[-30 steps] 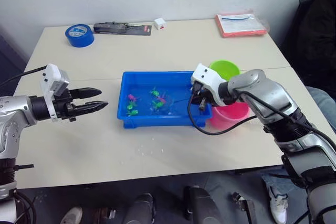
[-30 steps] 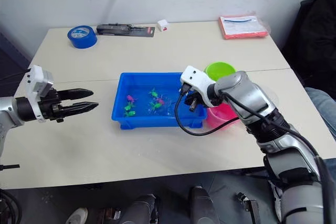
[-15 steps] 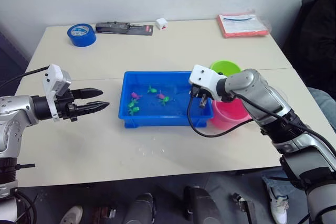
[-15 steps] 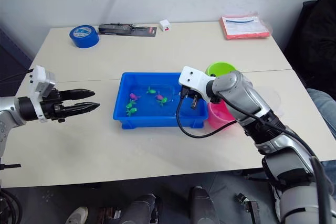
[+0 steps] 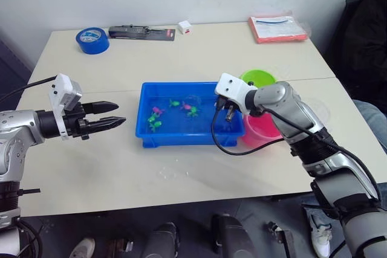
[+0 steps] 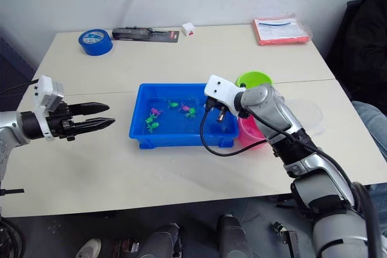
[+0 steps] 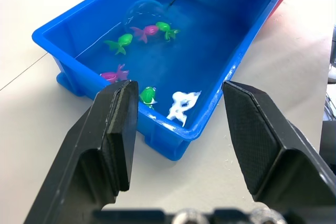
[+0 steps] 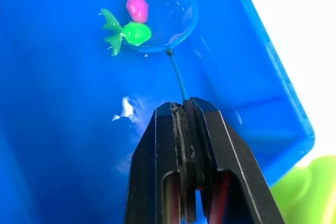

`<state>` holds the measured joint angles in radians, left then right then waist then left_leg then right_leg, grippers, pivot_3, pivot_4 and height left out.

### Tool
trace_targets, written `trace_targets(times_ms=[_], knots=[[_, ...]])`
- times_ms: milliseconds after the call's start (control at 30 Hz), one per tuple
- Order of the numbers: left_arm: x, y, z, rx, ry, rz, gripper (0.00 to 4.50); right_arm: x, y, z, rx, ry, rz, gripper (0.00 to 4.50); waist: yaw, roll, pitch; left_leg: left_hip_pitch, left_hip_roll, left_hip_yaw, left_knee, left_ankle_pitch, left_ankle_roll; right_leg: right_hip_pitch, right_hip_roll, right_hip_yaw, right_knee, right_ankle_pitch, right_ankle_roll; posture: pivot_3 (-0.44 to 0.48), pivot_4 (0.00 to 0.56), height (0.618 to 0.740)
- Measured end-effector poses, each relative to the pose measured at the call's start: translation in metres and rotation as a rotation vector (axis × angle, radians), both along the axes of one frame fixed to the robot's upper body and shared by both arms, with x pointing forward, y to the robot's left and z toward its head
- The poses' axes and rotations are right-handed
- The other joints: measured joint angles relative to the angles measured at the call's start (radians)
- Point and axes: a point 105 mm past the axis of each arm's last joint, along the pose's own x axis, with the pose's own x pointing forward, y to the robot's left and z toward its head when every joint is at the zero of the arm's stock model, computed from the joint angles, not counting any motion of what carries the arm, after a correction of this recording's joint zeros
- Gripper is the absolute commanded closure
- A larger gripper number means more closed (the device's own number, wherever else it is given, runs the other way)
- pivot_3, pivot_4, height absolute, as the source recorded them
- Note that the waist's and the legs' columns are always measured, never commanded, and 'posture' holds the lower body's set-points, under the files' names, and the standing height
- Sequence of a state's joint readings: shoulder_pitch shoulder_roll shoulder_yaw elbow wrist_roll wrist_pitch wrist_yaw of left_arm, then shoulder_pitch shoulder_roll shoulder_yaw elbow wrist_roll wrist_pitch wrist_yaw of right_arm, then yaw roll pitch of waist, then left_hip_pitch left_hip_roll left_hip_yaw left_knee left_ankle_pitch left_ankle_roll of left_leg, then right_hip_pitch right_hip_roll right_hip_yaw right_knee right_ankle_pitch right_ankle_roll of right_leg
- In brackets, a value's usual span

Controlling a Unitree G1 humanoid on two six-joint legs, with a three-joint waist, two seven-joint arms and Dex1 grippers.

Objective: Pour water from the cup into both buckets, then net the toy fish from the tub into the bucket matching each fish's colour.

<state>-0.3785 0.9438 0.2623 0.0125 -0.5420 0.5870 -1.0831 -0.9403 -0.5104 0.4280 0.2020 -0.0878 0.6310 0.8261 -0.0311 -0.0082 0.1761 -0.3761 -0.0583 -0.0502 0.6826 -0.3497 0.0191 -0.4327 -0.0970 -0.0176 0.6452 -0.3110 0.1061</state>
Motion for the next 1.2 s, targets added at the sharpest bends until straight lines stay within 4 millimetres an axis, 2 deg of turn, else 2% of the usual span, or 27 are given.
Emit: trace_targets(times_ms=[400,533,700,800,900,967,1100,1200], knots=[[-0.001,0.001,-0.003,0.002,0.007,0.008,1.71,-0.001,0.013,0.01,-0.004,-0.042,0.062,3.7,0.0,0.0,0.0,0.0,0.0,0.0,0.0,0.0,0.0,0.0,0.0,0.0,0.0,0.0,0.0,0.0,0.15,0.737],[-0.001,0.001,-0.005,0.003,0.012,0.012,1.71,0.003,-0.002,0.011,-0.101,-0.106,0.051,3.7,0.0,0.0,0.0,0.0,0.0,0.0,0.0,0.0,0.0,0.0,0.0,0.0,0.0,0.0,0.0,0.0,0.15,0.737],[-0.002,0.001,-0.005,0.004,0.013,0.011,1.71,0.004,-0.006,0.011,-0.133,-0.134,0.057,3.7,0.0,0.0,0.0,0.0,0.0,0.0,0.0,0.0,0.0,0.0,0.0,0.0,0.0,0.0,0.0,0.0,0.15,0.737],[-0.002,0.001,-0.005,0.004,0.012,0.011,1.71,0.004,-0.021,0.011,-0.24,-0.202,0.078,3.7,0.004,0.0,0.0,0.0,-0.001,0.0,0.0,0.0,0.0,0.0,0.0,0.0,0.0,0.0,0.0,0.0,0.15,0.737],[-0.001,0.001,-0.005,0.002,0.012,0.011,1.71,-0.002,-0.036,0.008,-0.359,-0.261,0.146,3.7,0.004,0.0,0.0,0.0,-0.001,0.0,0.0,0.0,0.0,0.001,-0.001,0.0,-0.001,0.0,0.0,0.0,0.15,0.737],[-0.001,0.0,-0.005,0.001,0.011,0.009,1.71,-0.011,-0.038,0.004,-0.417,-0.279,0.216,3.7,0.003,0.0,0.0,0.0,-0.001,0.0,0.0,0.0,0.0,0.001,0.0,0.0,-0.001,0.0,0.0,0.0,0.15,0.737],[0.001,-0.004,-0.003,-0.01,0.001,-0.006,1.71,-0.02,-0.04,-0.006,-0.435,-0.221,0.246,3.7,-0.001,0.0,0.0,0.0,0.001,0.001,0.0,0.0,0.0,0.0,0.001,0.0,0.0,0.0,0.0,0.0,0.15,0.737],[0.001,-0.006,-0.003,-0.015,-0.003,-0.01,1.71,-0.022,-0.043,-0.004,-0.418,-0.181,0.224,3.7,0.002,0.0,0.0,0.0,0.001,0.001,0.0,0.0,0.0,0.0,0.001,0.0,-0.001,0.0,0.0,0.0,0.15,0.737]])
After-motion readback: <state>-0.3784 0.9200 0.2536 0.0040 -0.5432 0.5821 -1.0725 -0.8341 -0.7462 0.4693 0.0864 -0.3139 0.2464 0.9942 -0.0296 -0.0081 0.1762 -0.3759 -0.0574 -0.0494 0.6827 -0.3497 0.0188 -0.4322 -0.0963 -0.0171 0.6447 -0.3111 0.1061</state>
